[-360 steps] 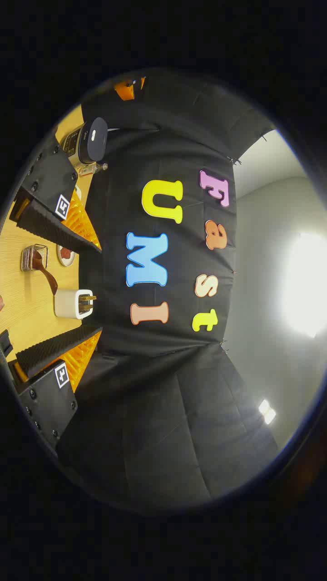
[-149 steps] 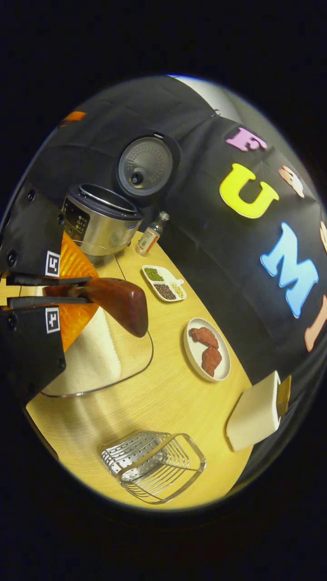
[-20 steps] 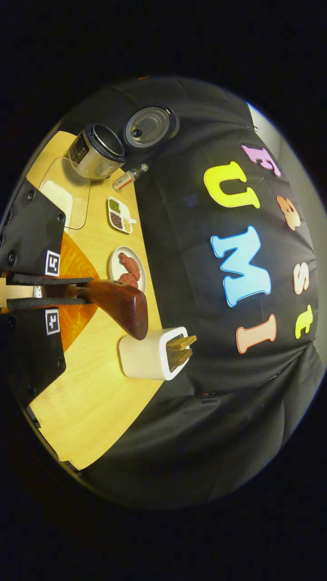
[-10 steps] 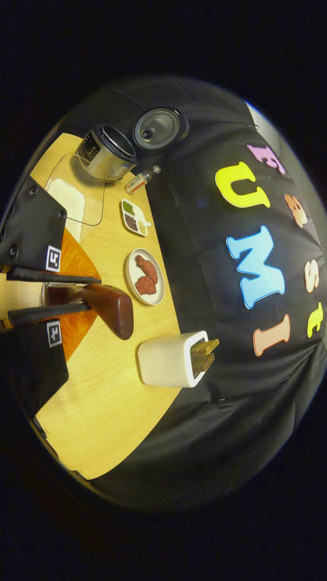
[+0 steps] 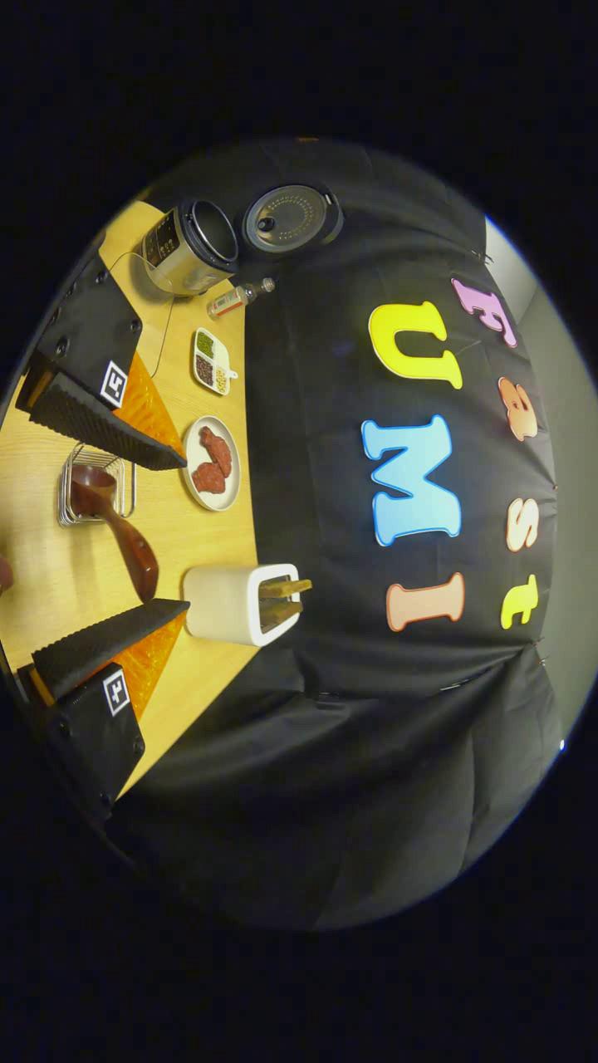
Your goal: Close the left gripper, press the button to open the rice cooker; take a wooden spoon from the chopstick holder with the right hand, scoop a spoonful of rice and pour it into the rice cooker, then put the wooden spoon back into the chopstick holder.
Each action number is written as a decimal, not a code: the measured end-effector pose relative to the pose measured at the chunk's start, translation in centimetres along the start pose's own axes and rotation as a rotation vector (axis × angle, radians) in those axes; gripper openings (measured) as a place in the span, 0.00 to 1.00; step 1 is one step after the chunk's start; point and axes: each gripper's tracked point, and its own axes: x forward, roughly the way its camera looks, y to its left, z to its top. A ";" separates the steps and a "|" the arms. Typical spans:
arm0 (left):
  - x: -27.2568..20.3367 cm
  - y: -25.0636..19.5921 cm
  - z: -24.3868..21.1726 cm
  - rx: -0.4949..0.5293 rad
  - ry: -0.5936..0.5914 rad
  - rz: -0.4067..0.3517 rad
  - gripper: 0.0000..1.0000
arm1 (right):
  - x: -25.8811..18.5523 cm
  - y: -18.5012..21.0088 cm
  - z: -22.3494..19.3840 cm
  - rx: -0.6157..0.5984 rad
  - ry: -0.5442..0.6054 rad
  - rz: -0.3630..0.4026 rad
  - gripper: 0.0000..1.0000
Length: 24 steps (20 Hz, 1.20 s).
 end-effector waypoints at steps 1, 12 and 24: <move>0.7 0.1 0.0 -0.001 0.002 -0.001 0.85 | -0.7 -0.1 0.9 -0.010 -0.022 -0.008 0.98; 12.3 3.0 2.0 -0.009 0.006 0.001 0.85 | -4.8 1.1 5.4 -0.029 -0.134 -0.074 0.98; 26.8 7.9 0.7 -0.075 0.057 0.032 0.84 | -4.4 3.0 3.7 -0.017 -0.101 -0.128 0.98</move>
